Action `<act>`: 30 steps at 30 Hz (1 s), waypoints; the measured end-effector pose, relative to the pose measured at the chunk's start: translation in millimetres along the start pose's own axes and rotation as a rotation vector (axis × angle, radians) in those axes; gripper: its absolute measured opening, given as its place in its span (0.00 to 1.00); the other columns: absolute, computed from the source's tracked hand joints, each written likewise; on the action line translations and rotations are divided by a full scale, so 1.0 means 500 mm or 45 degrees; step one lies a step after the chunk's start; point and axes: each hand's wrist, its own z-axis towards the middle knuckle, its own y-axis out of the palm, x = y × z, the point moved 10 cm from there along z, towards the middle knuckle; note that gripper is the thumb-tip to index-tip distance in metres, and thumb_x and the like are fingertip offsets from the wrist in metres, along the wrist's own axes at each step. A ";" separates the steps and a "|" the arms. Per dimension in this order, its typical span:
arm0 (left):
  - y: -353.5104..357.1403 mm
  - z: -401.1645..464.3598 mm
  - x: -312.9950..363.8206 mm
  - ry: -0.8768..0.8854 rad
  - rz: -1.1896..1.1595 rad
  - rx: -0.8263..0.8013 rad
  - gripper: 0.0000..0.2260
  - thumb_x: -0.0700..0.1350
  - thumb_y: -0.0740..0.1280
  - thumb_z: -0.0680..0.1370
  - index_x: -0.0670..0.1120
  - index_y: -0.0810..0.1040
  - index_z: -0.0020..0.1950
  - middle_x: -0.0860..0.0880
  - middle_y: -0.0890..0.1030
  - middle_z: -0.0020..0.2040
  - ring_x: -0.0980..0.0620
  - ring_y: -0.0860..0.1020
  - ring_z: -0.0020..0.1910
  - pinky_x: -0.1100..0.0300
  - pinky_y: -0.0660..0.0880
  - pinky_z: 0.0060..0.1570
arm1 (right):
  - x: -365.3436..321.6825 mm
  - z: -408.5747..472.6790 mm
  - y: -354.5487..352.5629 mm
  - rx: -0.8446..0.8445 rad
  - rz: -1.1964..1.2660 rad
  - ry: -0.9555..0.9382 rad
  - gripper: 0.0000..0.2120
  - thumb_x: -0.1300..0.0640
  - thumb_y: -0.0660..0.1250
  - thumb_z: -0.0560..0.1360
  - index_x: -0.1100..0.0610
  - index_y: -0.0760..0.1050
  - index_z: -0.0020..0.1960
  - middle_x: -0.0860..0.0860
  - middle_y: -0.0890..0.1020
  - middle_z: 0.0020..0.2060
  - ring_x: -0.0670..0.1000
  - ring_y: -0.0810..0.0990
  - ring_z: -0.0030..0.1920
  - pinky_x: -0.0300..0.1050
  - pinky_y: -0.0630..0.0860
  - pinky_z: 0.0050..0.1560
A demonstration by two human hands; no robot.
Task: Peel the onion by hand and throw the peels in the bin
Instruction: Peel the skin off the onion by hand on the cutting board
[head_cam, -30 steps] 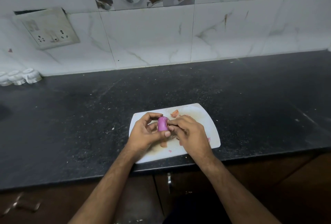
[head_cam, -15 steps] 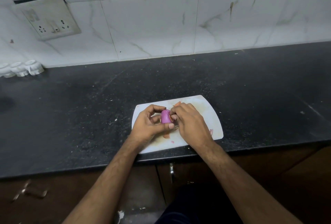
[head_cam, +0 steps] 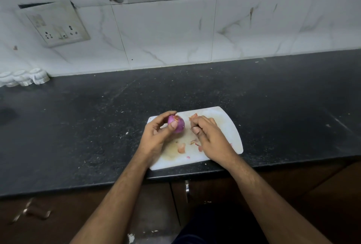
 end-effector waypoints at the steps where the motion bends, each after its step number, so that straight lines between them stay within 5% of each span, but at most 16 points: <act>1: 0.000 0.001 0.000 -0.004 -0.020 -0.002 0.18 0.42 0.77 0.75 0.45 0.83 0.65 0.48 0.86 0.58 0.46 0.86 0.54 0.54 0.84 0.54 | 0.011 -0.004 -0.013 0.053 0.043 0.050 0.09 0.59 0.60 0.84 0.47 0.72 0.49 0.43 0.78 0.51 0.47 0.72 0.55 0.47 0.81 0.44; 4: 0.013 0.000 0.000 -0.002 0.033 -0.060 0.23 0.36 0.77 0.72 0.44 0.81 0.67 0.41 0.86 0.58 0.46 0.87 0.52 0.56 0.83 0.53 | 0.039 -0.004 -0.040 0.117 -0.150 0.192 0.12 0.59 0.60 0.84 0.45 0.77 0.49 0.41 0.81 0.48 0.41 0.78 0.50 0.33 0.75 0.48; 6: 0.021 -0.001 -0.001 0.001 0.058 -0.096 0.26 0.35 0.78 0.70 0.43 0.81 0.67 0.39 0.86 0.59 0.44 0.87 0.54 0.55 0.84 0.52 | 0.040 0.001 -0.037 0.049 -0.370 0.222 0.11 0.53 0.60 0.85 0.47 0.79 0.48 0.40 0.82 0.44 0.42 0.79 0.46 0.39 0.76 0.46; 10: 0.025 -0.003 -0.007 -0.007 0.028 -0.119 0.29 0.30 0.80 0.68 0.41 0.81 0.67 0.37 0.85 0.60 0.42 0.86 0.55 0.50 0.86 0.44 | -0.013 0.004 -0.050 0.207 -0.044 0.113 0.06 0.51 0.67 0.82 0.49 0.81 0.56 0.40 0.80 0.50 0.44 0.81 0.45 0.39 0.81 0.35; 15: 0.023 -0.003 -0.014 -0.016 -0.009 -0.139 0.29 0.28 0.78 0.68 0.39 0.79 0.68 0.32 0.83 0.62 0.39 0.85 0.56 0.48 0.85 0.38 | -0.038 0.023 -0.015 0.148 -0.023 0.007 0.08 0.53 0.73 0.77 0.47 0.84 0.56 0.40 0.79 0.47 0.42 0.77 0.54 0.40 0.78 0.50; 19: 0.020 0.000 -0.011 -0.013 -0.027 -0.133 0.27 0.29 0.77 0.69 0.38 0.79 0.67 0.36 0.84 0.62 0.39 0.85 0.57 0.47 0.85 0.45 | -0.023 0.018 -0.018 0.306 0.106 0.072 0.02 0.55 0.76 0.74 0.49 0.85 0.46 0.39 0.80 0.43 0.42 0.75 0.52 0.30 0.71 0.47; 27: 0.022 -0.001 -0.002 -0.023 -0.068 -0.123 0.25 0.30 0.76 0.71 0.39 0.79 0.67 0.39 0.86 0.58 0.43 0.87 0.55 0.53 0.83 0.54 | -0.022 0.029 0.001 0.348 -0.083 0.079 0.04 0.53 0.71 0.79 0.50 0.81 0.45 0.39 0.79 0.42 0.40 0.72 0.49 0.32 0.68 0.49; 30: 0.019 -0.001 -0.008 -0.039 -0.095 -0.128 0.25 0.30 0.77 0.70 0.40 0.80 0.66 0.37 0.86 0.58 0.42 0.86 0.54 0.51 0.86 0.48 | 0.035 0.018 0.023 0.410 0.489 0.385 0.08 0.54 0.65 0.83 0.53 0.80 0.47 0.46 0.82 0.42 0.46 0.79 0.45 0.35 0.72 0.45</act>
